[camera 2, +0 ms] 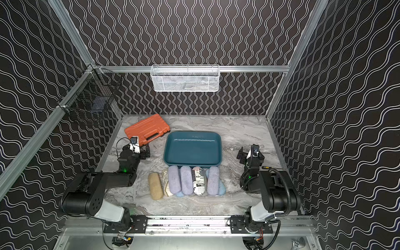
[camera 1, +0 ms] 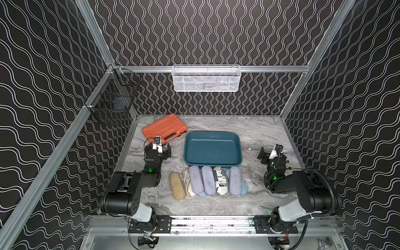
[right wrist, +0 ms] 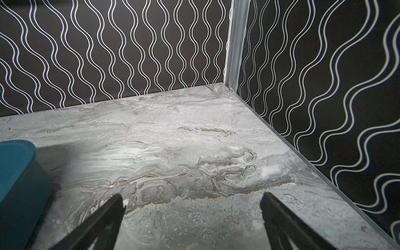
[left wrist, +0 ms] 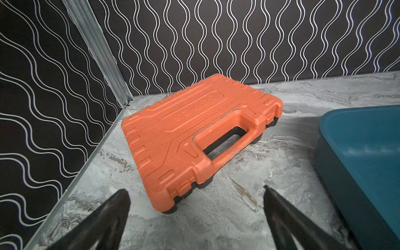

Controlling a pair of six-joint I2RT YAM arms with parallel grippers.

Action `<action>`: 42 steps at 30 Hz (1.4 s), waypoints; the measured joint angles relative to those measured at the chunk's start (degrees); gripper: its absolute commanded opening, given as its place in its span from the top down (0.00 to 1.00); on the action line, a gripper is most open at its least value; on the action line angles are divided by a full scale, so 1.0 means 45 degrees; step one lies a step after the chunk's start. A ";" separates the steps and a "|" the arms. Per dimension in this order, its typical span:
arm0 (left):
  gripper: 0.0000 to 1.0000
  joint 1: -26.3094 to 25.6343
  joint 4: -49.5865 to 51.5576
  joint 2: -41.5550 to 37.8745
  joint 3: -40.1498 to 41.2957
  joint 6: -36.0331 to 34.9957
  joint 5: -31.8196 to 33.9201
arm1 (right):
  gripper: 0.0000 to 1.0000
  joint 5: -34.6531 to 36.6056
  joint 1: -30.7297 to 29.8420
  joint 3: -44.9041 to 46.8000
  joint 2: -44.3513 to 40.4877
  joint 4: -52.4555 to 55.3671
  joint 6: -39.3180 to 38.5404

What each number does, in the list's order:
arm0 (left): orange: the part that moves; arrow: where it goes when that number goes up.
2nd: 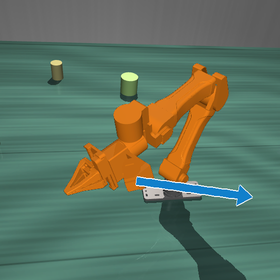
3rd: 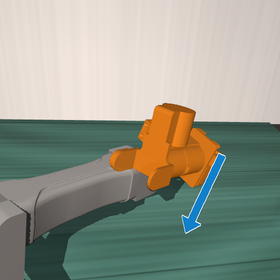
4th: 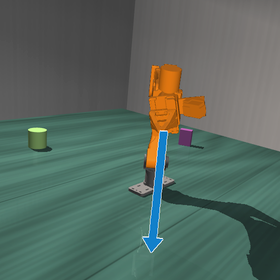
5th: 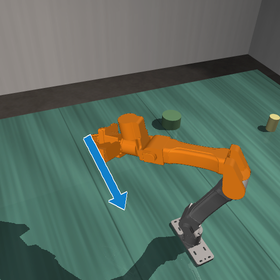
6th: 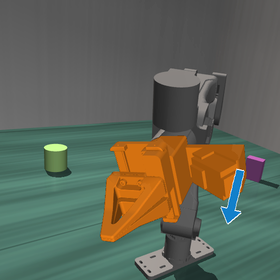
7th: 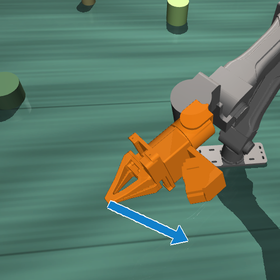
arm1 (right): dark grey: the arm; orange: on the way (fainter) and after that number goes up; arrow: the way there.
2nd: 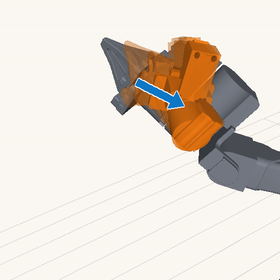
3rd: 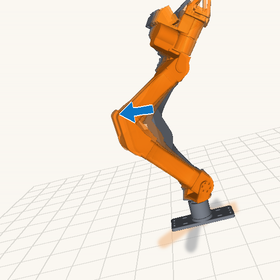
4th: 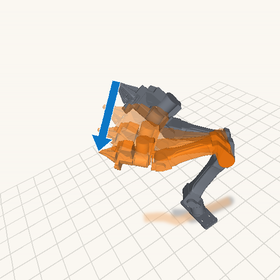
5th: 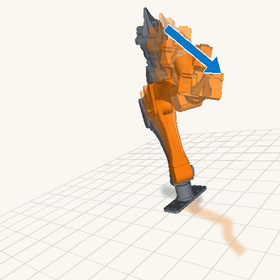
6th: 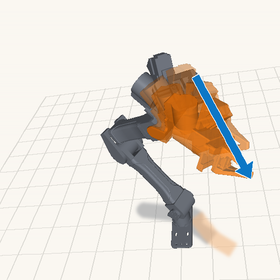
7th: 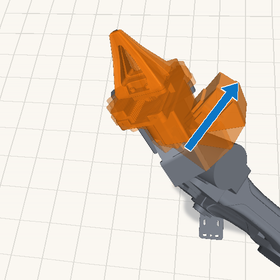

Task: Put the glasses cases into the storage boxes
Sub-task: Pick up the glasses case.

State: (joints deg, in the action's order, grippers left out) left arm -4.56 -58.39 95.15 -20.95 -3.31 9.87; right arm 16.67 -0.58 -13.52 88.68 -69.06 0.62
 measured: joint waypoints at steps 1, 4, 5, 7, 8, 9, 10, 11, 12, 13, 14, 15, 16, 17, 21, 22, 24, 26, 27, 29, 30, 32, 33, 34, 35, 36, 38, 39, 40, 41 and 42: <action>0.01 0.0000 0.0000 0.0000 0.0000 0.0000 0.0000 | 0.00 0.0000 0.0000 0.0000 0.0000 0.0000 0.0000; 0.01 0.0000 0.0000 0.0000 0.0000 0.0000 0.0000 | 0.00 0.0000 0.0000 0.0000 0.0000 0.0000 0.0000; 0.01 0.0000 0.0000 0.0000 0.0000 0.0000 0.0000 | 0.00 0.0000 0.0000 0.0000 0.0000 0.0000 0.0000; 0.01 0.0000 0.0000 0.0000 0.0000 0.0000 0.0000 | 0.00 0.0000 0.0000 0.0000 0.0000 0.0000 0.0000; 0.01 0.0000 0.0000 0.0000 0.0000 0.0000 0.0000 | 0.00 0.0000 0.0000 0.0000 0.0000 0.0000 0.0000; 0.01 0.0000 0.0000 0.0000 0.0000 0.0000 0.0000 | 0.00 0.0000 0.0000 0.0000 0.0000 0.0000 0.0000; 0.01 0.0000 0.0000 0.0000 0.0000 0.0000 0.0000 | 0.00 0.0000 0.0000 0.0000 0.0000 0.0000 0.0000; 0.01 0.0000 0.0000 0.0000 0.0000 0.0000 0.0000 | 0.00 0.0000 0.0000 0.0000 0.0000 0.0000 0.0000; 0.01 0.0000 0.0000 0.0000 0.0000 0.0000 0.0000 | 0.00 0.0000 0.0000 0.0000 0.0000 0.0000 0.0000; 0.01 0.0000 0.0000 0.0000 0.0000 0.0000 0.0000 | 0.00 0.0000 0.0000 0.0000 0.0000 0.0000 0.0000; 0.01 0.0000 0.0000 0.0000 0.0000 0.0000 0.0000 | 0.00 0.0000 0.0000 0.0000 0.0000 0.0000 0.0000; 0.01 0.0000 0.0000 0.0000 0.0000 0.0000 0.0000 | 0.00 0.0000 0.0000 0.0000 0.0000 0.0000 0.0000; 0.01 0.0000 0.0000 0.0000 0.0000 0.0000 0.0000 | 0.00 0.0000 0.0000 0.0000 0.0000 0.0000 0.0000; 0.01 0.0000 0.0000 0.0000 0.0000 0.0000 0.0000 | 0.00 0.0000 0.0000 0.0000 0.0000 0.0000 0.0000; 0.01 0.0000 0.0000 0.0000 0.0000 0.0000 0.0000 | 0.00 0.0000 0.0000 0.0000 0.0000 0.0000 0.0000; 0.01 0.0000 0.0000 0.0000 0.0000 0.0000 0.0000 | 0.00 0.0000 0.0000 0.0000 0.0000 0.0000 0.0000; 0.01 0.0000 0.0000 0.0000 0.0000 0.0000 0.0000 | 0.00 0.0000 0.0000 0.0000 0.0000 0.0000 0.0000; 0.01 0.0000 0.0000 0.0000 0.0000 0.0000 0.0000 | 0.00 0.0005 0.0000 0.0000 0.0000 0.0000 0.0000; 0.01 0.0000 0.0000 0.0000 0.0000 0.0000 0.0000 | 0.00 0.0005 0.0000 0.0000 0.0000 0.0000 0.0000; 0.01 0.0000 0.0000 0.0000 0.0000 0.0000 0.0000 | 0.00 0.0005 0.0000 0.0000 0.0005 0.0000 0.0000; 0.01 0.0000 0.0000 0.0000 0.0000 0.0000 0.0000 | 0.00 0.0000 0.0000 -0.0005 0.0010 0.0005 0.0005; 0.01 0.0000 0.0000 0.0000 0.0000 0.0000 -0.0005 | 0.00 0.0000 0.0000 -0.0034 0.0010 0.0015 0.0053; 0.01 0.0000 0.0000 0.0000 0.0000 0.0000 -0.0005 | 0.00 0.0000 0.0034 -0.0058 0.0010 0.0029 0.0063; 0.01 0.0000 0.0000 0.0000 0.0000 0.0000 -0.0005 | 0.00 -0.0010 0.0053 -0.0078 0.0010 0.0039 0.0087; 0.01 0.0000 0.0000 0.0000 0.0000 0.0000 -0.0005 | 0.00 -0.0010 0.0073 -0.0087 0.0010 0.0044 0.0092; 0.01 0.0000 0.0000 0.0000 0.0000 0.0000 -0.0005 | 0.00 -0.0015 0.0087 -0.0102 0.0010 0.0053 0.0097; 0.01 0.0000 0.0000 0.0000 0.0000 0.0000 -0.0005 | 0.01 -0.0160 0.0146 -0.0141 0.0010 0.0083 0.0117; 0.01 0.0010 0.0000 0.0000 0.0000 0.0000 -0.0010 | 0.01 -0.0204 0.0160 -0.0175 0.0010 0.0131 0.0155; 0.01 0.0010 0.0000 0.0000 0.0000 0.0000 -0.0010 | 0.01 -0.0233 0.0175 -0.0189 0.0010 0.0136 0.0194; 0.01 0.0010 0.0005 0.0000 0.0000 0.0000 -0.0010 | 0.01 -0.0253 0.0194 -0.0189 0.0010 0.0141 0.0194; 0.01 0.0015 0.0005 0.0000 0.0000 0.0000 -0.0010 | 0.01 -0.0253 0.0219 -0.0189 0.0005 0.0146 0.0199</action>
State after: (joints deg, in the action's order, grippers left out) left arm -4.49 -58.37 95.15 -20.95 -3.31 9.82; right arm 15.53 0.40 -14.37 88.71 -68.40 1.52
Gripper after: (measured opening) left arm 0.989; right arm 0.986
